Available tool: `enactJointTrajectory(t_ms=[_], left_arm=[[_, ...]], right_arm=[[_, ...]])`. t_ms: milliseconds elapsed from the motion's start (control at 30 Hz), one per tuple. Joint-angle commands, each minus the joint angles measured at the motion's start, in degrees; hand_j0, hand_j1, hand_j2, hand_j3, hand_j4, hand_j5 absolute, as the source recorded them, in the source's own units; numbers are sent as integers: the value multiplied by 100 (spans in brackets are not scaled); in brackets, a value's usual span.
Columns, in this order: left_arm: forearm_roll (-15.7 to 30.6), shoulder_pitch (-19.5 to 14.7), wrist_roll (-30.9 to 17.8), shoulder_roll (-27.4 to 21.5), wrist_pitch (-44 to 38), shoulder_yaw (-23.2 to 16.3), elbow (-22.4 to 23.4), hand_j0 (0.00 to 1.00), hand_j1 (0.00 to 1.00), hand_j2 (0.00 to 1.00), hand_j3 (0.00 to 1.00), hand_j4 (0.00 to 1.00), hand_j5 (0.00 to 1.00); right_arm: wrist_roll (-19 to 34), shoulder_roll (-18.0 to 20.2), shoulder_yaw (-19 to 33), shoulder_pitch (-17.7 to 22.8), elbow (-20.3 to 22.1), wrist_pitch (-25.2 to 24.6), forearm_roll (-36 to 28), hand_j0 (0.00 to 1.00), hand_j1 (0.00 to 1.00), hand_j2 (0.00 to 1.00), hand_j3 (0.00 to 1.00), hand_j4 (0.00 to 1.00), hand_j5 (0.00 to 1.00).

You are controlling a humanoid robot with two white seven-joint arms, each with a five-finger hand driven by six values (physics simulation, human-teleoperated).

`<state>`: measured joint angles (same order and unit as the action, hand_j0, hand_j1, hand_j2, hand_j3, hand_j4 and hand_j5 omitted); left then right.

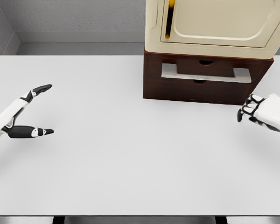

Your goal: Put the switch into the drawer with left arm, and close the drawer with right arm

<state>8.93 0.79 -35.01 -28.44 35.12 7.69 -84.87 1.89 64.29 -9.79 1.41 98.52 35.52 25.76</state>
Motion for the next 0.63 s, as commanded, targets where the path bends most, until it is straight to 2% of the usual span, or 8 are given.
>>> enactJointTrajectory(t_ms=[0, 300, 333, 400, 533, 600], left_arm=[[56, 0, 1, -3, -12, -22, 6, 100, 100, 100, 100, 100, 100], [47, 0, 1, -3, -12, -22, -3, 100, 100, 100, 100, 100, 100], [47, 0, 1, -3, -12, -30, -12, 100, 100, 100, 100, 100, 100], [47, 0, 1, -3, -12, -30, -73, 100, 100, 100, 100, 100, 100], [47, 35, 1, -3, -12, -22, -73, 100, 100, 100, 100, 100, 100], [47, 70, 1, -3, -12, -22, -82, 100, 100, 100, 100, 100, 100]], right_arm=[[-189, -48, -49, 0, 98, -52, -757, 58, 58, 58, 58, 58, 58], [-180, 66, -32, 193, 142, -52, -713, 58, 58, 58, 58, 58, 58], [-189, 215, -23, 193, 133, -52, -722, 59, 59, 59, 59, 59, 59], [-198, 339, -5, 193, 45, -52, -722, 60, 60, 60, 60, 60, 60], [-198, 523, 4, 193, -509, -52, -713, 62, 62, 62, 62, 62, 62], [-198, 550, 12, 193, -641, -52, -713, 62, 62, 62, 62, 62, 62]])
